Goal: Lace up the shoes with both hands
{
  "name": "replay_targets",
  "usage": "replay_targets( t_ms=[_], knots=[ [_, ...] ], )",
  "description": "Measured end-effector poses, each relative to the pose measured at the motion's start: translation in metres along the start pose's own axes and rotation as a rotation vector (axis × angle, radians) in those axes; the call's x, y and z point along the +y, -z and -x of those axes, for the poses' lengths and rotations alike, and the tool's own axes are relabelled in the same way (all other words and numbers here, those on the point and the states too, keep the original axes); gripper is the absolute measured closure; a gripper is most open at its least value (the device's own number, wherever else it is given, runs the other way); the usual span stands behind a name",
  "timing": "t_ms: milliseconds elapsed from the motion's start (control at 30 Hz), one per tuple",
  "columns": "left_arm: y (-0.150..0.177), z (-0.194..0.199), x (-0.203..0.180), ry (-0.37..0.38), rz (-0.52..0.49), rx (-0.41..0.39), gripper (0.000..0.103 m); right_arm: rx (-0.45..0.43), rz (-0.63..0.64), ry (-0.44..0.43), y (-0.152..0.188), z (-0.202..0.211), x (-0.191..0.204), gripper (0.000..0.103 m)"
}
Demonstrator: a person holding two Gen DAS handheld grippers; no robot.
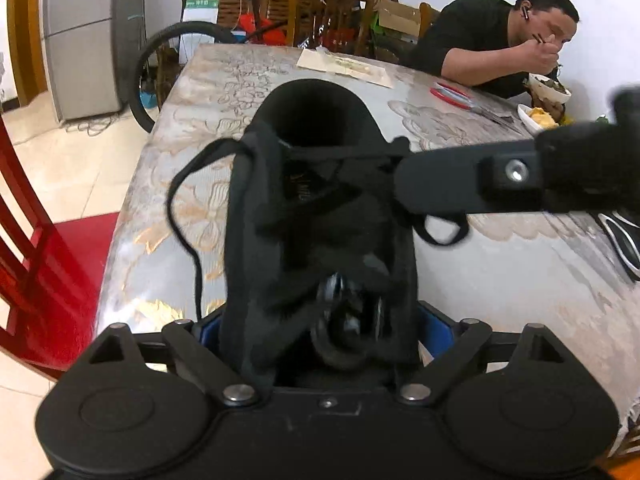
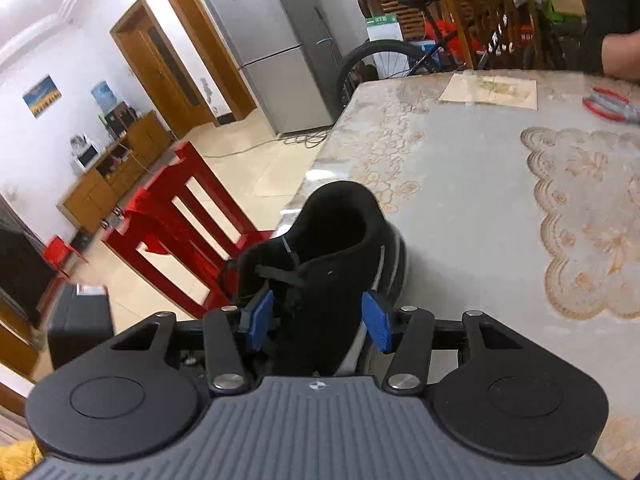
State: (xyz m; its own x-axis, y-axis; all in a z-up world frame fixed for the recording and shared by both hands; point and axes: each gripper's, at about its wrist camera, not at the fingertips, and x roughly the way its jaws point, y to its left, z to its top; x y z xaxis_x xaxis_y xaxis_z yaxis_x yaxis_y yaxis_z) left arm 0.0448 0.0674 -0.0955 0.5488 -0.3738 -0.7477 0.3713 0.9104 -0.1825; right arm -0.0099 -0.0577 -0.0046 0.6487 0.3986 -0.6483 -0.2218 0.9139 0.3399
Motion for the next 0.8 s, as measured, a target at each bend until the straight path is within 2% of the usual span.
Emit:
replay_targets(
  t_ms=[167,267,433,600,700,800],
  knots=[
    [-0.01,-0.013,-0.003,0.026,-0.012,-0.022,0.013,-0.108,0.238,0.106,0.005,0.015,0.026,0.051],
    [-0.024,-0.024,-0.005,0.039,-0.012,-0.024,0.014,-0.114,0.315,0.165,0.002,0.013,0.029,0.055],
    [-0.039,-0.039,-0.018,0.031,0.005,-0.038,0.015,-0.132,0.212,0.168,-0.016,0.022,0.01,0.056],
    [-0.06,-0.061,-0.034,0.04,0.001,-0.03,0.015,-0.187,0.196,0.24,-0.019,0.029,-0.001,0.055],
    [-0.073,-0.075,-0.04,0.05,0.006,-0.016,0.015,-0.189,0.168,0.268,-0.019,0.032,-0.006,0.055],
    [-0.078,-0.073,-0.047,0.035,-0.034,0.0,0.016,-0.173,0.124,0.271,-0.015,0.036,-0.012,0.054]
  ],
)
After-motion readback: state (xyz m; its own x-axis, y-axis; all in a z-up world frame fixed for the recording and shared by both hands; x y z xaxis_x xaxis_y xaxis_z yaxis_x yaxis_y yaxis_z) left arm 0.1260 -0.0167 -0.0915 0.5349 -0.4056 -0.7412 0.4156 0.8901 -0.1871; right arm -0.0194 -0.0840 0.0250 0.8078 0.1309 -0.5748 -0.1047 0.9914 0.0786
